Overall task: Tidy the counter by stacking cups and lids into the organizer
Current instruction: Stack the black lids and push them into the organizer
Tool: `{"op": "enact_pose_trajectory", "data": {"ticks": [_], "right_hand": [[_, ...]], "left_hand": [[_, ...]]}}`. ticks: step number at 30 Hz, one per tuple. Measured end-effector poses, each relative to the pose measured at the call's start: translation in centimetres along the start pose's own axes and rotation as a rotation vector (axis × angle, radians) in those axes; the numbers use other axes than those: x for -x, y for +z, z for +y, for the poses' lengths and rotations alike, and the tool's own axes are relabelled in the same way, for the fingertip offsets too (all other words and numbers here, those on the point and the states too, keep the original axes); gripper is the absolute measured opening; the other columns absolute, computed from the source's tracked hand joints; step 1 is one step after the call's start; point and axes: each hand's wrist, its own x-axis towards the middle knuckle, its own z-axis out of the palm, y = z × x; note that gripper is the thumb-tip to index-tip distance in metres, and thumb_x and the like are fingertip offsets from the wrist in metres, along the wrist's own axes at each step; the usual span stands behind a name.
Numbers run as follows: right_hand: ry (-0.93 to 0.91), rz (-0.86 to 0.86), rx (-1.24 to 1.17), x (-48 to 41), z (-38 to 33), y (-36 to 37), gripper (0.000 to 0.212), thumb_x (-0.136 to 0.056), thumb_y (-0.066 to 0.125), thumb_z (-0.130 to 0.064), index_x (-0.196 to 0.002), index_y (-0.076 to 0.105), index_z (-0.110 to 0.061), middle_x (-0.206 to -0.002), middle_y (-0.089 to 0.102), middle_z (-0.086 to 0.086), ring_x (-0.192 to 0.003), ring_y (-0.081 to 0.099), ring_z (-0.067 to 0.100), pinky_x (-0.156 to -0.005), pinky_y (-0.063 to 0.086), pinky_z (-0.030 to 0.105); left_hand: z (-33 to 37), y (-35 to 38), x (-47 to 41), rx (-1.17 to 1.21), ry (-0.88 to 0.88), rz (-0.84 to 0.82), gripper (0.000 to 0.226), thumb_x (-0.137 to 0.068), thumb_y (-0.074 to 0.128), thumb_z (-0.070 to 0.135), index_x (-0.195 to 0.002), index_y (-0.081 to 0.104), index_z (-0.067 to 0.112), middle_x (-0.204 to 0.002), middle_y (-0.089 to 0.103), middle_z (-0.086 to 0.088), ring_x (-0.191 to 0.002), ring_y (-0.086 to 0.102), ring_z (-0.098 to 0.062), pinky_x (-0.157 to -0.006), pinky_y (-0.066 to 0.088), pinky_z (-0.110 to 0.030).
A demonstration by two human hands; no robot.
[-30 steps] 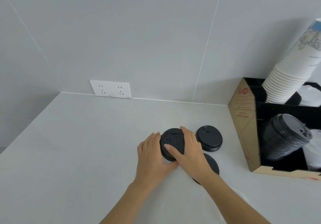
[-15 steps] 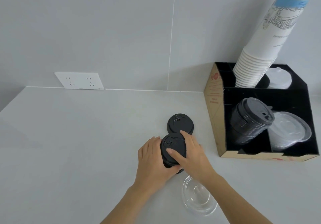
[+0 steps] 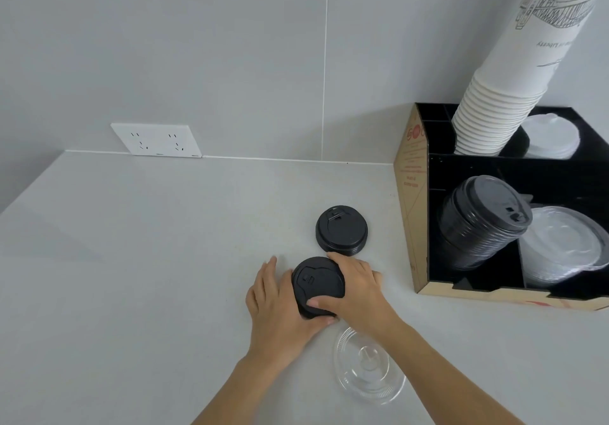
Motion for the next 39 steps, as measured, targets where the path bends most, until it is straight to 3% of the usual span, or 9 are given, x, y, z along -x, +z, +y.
{"op": "enact_pose_trajectory", "data": {"ticks": [4,8,12,18,21,25,28,32,39], "right_hand": [[0.017,-0.064,-0.194,-0.2,-0.3,-0.1,0.078,-0.066,0.079,-0.025,-0.134,0.039,-0.025,-0.123,0.037,-0.011,-0.117,0.038,0.013,-0.105,0.031,0.028],[0.019,-0.080,-0.356,-0.4,-0.6,-0.6,0.076,-0.064,0.081,-0.010,-0.130,0.044,-0.020,-0.120,0.033,-0.006,-0.099,0.045,0.000,-0.078,0.038,-0.001],[0.032,-0.083,-0.466,-0.3,-1.0,-0.9,0.077,-0.063,0.081,-0.008,-0.130,0.043,-0.021,-0.121,0.033,-0.005,-0.096,0.044,-0.008,-0.073,0.038,-0.002],[0.064,-0.101,-0.652,0.3,-0.7,-0.4,0.078,-0.056,0.083,-0.019,-0.125,0.047,-0.027,-0.125,0.051,0.000,-0.113,0.054,0.013,-0.092,0.048,0.026],[0.064,-0.100,-0.739,0.6,-1.2,-0.1,0.069,-0.060,0.077,-0.032,-0.123,0.049,-0.026,-0.122,0.053,-0.003,-0.111,0.054,0.009,-0.087,0.047,0.021],[0.140,0.049,-0.822,0.6,-2.2,-0.5,0.024,-0.085,0.062,-0.038,-0.101,0.061,-0.020,-0.100,0.064,-0.003,-0.093,0.060,0.008,-0.074,0.044,0.015],[0.137,0.150,-0.726,0.5,-2.5,-0.5,0.023,-0.087,0.057,-0.039,-0.094,0.061,-0.018,-0.091,0.064,-0.004,-0.084,0.060,0.006,-0.071,0.047,0.016],[0.144,0.187,-0.685,0.2,-2.3,-0.5,0.027,-0.088,0.055,-0.040,-0.097,0.060,-0.015,-0.092,0.064,0.001,-0.088,0.062,0.014,-0.079,0.054,0.032],[0.104,0.281,-0.678,-1.4,-2.2,-2.2,0.019,-0.087,0.059,-0.037,-0.090,0.060,-0.019,-0.091,0.065,0.000,-0.087,0.062,0.014,-0.076,0.052,0.028]], "left_hand": [[0.6,0.0,0.0,0.110,-0.071,0.002,0.090,-0.058,0.080,0.052,-0.130,0.035,0.023,-0.156,0.001,-0.001,-0.143,-0.007,-0.015,-0.113,0.000,-0.033],[0.3,-0.3,0.0,0.296,-0.047,-0.033,0.087,-0.056,0.085,0.036,-0.124,0.031,0.031,-0.128,0.049,0.009,-0.122,0.046,-0.018,-0.104,0.039,-0.035],[0.9,-1.5,0.5,0.562,-0.034,-0.172,0.089,-0.070,0.080,0.010,-0.129,0.018,0.034,-0.118,0.047,0.022,-0.106,0.053,0.007,-0.080,0.044,-0.005],[1.2,-2.9,0.0,1.152,-0.229,-0.144,0.056,-0.073,0.068,0.030,-0.124,0.051,0.014,-0.124,0.061,-0.007,-0.115,0.058,-0.019,-0.101,0.046,-0.039],[2.6,-2.4,0.2,1.020,-0.270,0.035,0.015,-0.094,0.052,0.030,-0.104,0.058,0.021,-0.110,0.063,0.001,-0.102,0.059,-0.008,-0.084,0.047,-0.023],[3.8,-2.0,0.3,0.918,-0.186,0.149,0.009,-0.096,0.047,0.025,-0.094,0.056,0.027,-0.101,0.061,0.008,-0.092,0.057,0.001,-0.069,0.045,-0.008],[4.3,-1.6,-0.1,0.905,-0.175,0.198,0.011,-0.097,0.045,0.026,-0.093,0.056,0.026,-0.097,0.062,0.008,-0.089,0.057,0.000,-0.063,0.042,-0.002],[4.9,-1.3,-0.6,0.888,-0.181,0.213,0.013,-0.097,0.044,0.026,-0.090,0.054,0.028,-0.093,0.061,0.010,-0.086,0.057,0.001,-0.061,0.042,-0.001],[6.5,-1.6,-2.4,0.958,-0.184,0.236,0.006,-0.094,0.051,0.028,-0.095,0.056,0.025,-0.097,0.061,0.009,-0.092,0.058,-0.005,-0.074,0.045,-0.017]]}}
